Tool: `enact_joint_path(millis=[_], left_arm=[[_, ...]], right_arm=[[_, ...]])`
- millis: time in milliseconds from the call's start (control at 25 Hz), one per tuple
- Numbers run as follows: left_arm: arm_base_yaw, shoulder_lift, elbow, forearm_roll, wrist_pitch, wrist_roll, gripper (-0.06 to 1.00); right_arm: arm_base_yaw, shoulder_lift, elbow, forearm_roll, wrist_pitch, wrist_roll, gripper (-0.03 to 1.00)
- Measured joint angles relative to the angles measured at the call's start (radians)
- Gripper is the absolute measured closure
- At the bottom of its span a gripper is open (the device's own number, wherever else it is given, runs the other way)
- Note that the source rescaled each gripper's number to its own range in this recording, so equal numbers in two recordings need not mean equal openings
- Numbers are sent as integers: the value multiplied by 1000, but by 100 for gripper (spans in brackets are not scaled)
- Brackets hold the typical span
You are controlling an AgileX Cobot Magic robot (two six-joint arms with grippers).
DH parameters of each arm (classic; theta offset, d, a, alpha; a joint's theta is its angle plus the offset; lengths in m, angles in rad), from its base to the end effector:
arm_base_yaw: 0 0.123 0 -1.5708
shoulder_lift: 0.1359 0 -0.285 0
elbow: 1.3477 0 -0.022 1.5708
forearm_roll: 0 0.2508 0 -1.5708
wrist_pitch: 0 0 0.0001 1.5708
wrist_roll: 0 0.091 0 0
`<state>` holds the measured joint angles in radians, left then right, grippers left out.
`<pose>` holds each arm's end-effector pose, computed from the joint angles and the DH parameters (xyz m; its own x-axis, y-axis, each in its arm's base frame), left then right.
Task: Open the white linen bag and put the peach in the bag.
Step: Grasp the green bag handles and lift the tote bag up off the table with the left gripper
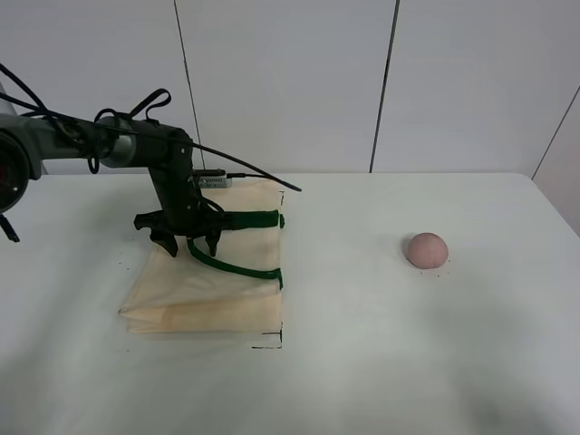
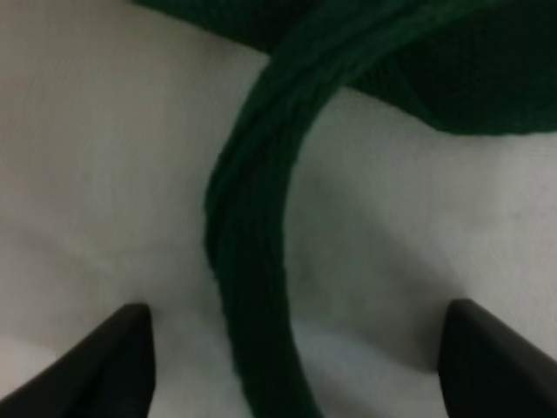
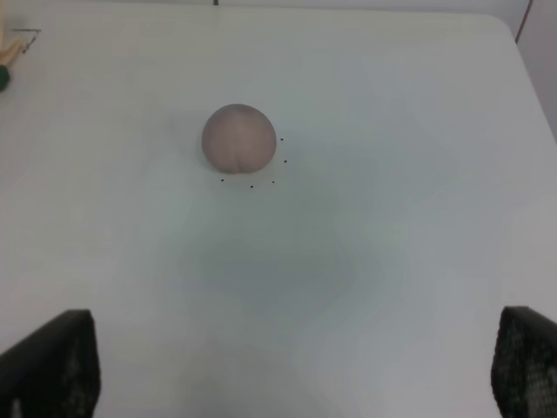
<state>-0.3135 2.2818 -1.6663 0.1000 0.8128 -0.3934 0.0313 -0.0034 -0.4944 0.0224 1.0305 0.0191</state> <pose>0.4415 -0.1362 0.1160 -0.9704 -0.0197 -0.2406 -0.0187 0.9998 -0.0065 -0.0035 0.0016 0.2782 -0.4319 0.0171 -0.9018 -0.0354 0.9987 0.0359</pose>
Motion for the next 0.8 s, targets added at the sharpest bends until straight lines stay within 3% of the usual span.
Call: enact_joint_path(millis=[80,160,240,320,400,560,800], left_arm=[[0,1,-3,-1,1,0,-1],[0,3,-3,-10,-3,0,12],[-2,5,-4,-17,-8,-2,38],[-3,4,-8,-19,-10,-3,76],[-2,3,-12,-13,-2,-3,94],[-1,-23,-67,-8,72,-3,94],[0,-163,-316,-8,244,74,94]], right_arm=[[0,0,0,0,0,0,-3],[0,0,0,0,0,0,-3],[0,0,0,0,0,0,-3],[0,0,0,0,0,0,-3],[0,0,0,0,0,0,-3],[0,0,0,0,0,0,-3],[0,0,0,0,0,0,-3]])
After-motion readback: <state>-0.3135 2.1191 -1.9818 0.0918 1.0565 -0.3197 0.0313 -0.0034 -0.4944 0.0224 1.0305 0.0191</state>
